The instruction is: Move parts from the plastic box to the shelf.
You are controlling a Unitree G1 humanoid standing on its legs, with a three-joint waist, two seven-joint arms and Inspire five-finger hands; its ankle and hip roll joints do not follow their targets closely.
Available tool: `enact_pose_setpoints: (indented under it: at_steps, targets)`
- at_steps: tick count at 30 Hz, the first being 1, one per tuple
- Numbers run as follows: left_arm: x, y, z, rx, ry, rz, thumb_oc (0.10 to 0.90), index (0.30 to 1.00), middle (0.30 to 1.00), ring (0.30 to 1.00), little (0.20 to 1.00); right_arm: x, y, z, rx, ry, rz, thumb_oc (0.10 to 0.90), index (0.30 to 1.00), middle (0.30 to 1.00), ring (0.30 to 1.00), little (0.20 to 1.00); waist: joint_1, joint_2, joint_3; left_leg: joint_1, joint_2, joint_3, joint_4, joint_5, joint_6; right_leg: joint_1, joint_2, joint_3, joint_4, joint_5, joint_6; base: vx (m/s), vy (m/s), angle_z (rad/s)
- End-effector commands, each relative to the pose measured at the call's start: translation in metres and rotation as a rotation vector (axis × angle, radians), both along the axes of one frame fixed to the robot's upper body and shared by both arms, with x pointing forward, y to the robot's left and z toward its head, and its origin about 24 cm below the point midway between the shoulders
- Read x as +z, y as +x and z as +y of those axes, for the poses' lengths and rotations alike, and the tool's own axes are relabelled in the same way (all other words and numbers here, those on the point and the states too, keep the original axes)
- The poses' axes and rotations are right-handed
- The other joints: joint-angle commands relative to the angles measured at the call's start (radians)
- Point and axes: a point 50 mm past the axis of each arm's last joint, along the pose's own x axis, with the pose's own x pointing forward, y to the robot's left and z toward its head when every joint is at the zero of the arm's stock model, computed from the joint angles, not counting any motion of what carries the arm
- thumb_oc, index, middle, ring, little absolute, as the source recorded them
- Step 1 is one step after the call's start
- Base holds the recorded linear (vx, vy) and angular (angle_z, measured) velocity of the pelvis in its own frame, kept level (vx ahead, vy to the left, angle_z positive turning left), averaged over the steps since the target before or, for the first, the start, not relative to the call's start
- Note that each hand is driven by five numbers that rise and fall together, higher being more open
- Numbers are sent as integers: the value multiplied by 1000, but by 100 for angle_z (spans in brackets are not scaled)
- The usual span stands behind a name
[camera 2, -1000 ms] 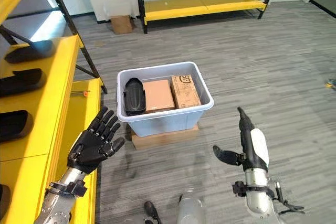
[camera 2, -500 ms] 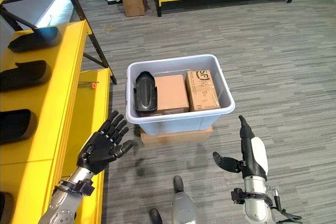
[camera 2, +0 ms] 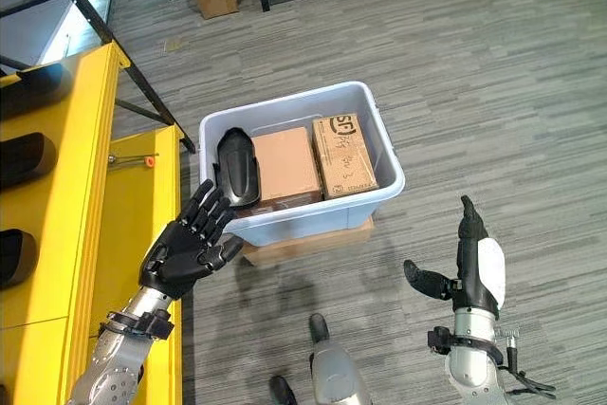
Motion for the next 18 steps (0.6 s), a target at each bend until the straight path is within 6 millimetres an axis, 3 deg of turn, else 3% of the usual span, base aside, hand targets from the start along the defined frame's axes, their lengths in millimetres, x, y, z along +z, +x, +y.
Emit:
enact_pose_setpoints:
  at_steps: [1, 4, 7, 8, 9, 11, 12, 13, 15, 17, 18]
  targets:
    - [38, 4, -1, 21, -45, -231, 900, 1000, 1000, 1000, 1000, 36, 9, -8, 26, -99, -190, 900, 1000, 1000, 1000, 1000, -11, -37, -71, 27, 117, 35, 150, 65, -40, 71, -61, 42, -15, -75, 88, 45, -195, 1]
    - [39, 5, 0, 29, -47, -232, 900, 1000, 1000, 1000, 1000, 36, 9, -6, 48, -95, -187, 900, 1000, 1000, 1000, 1000, -13, -38, -78, 24, 119, 35, 207, 79, -46, 85, -51, 40, -16, -88, 72, 27, -143, 1]
    - [42, 7, 2, 34, -35, -242, 900, 1000, 1000, 1000, 1000, 36, 9, -3, 82, -77, -180, 900, 1000, 1000, 1000, 1000, -13, -52, -88, -7, 138, 38, 361, 139, -63, 114, -35, 36, -34, -93, 43, 57, -289, 7]
    - [43, 11, 3, 22, -29, -235, 900, 1000, 1000, 1000, 1000, 31, 9, -1, 90, -30, -165, 900, 1000, 1000, 1000, 1000, 3, -83, -92, -132, 143, 17, 515, 152, -49, 164, -22, 46, -61, -98, 21, 109, -417, 37]
    - [42, 12, 3, 19, -18, -229, 900, 1000, 1000, 1000, 1000, 29, 10, 0, 97, -19, -157, 900, 1000, 1000, 1000, 1000, 11, -88, -89, -172, 126, 10, 512, 132, -32, 174, -19, 56, -60, -98, 24, 125, -320, 45]
    - [39, 12, 4, 24, -14, -216, 900, 1000, 1000, 1000, 1000, 26, 12, 4, 130, 0, -148, 900, 1000, 1000, 1000, 1000, 24, -93, -77, -202, 91, 7, 442, 95, -2, 184, -14, 88, -52, -102, 36, 158, 29, -10]
    - [39, 8, 6, 31, -16, -221, 900, 1000, 1000, 1000, 1000, 26, 7, 10, 149, 29, -147, 900, 1000, 1000, 1000, 1000, 29, -91, -61, -245, 89, 24, 251, 162, -12, 230, -12, 105, -73, -113, 61, 307, 149, -20]
    - [38, 6, 6, 32, -17, -215, 900, 1000, 1000, 1000, 1000, 27, 2, 11, 154, 41, -140, 900, 1000, 1000, 1000, 1000, 39, -89, -60, -271, 107, 15, 143, 240, -37, 268, -17, 103, -102, -111, 78, 318, 158, 4]
    - [36, 4, 7, 46, -17, -203, 900, 1000, 1000, 1000, 1000, 24, 0, 13, 171, 54, -121, 900, 1000, 1000, 1000, 1000, 59, -95, -55, -294, 135, -11, 69, 302, -60, 307, -27, 97, -116, -117, 89, 314, 115, -44]
    - [31, 0, 13, 88, -20, -198, 900, 1000, 1000, 1000, 1000, 22, 2, 20, 218, 48, -98, 900, 1000, 1000, 1000, 1000, 88, -103, -53, -281, 143, -54, 35, 265, -60, 334, -48, 101, -114, -135, 105, 341, 158, -68]
    - [30, 0, 17, 92, -24, -198, 900, 1000, 1000, 1000, 1000, 21, 3, 21, 217, 48, -93, 900, 1000, 1000, 1000, 1000, 89, -103, -54, -264, 140, -35, 27, 245, -58, 338, -53, 90, -112, -140, 107, 217, 135, -91]
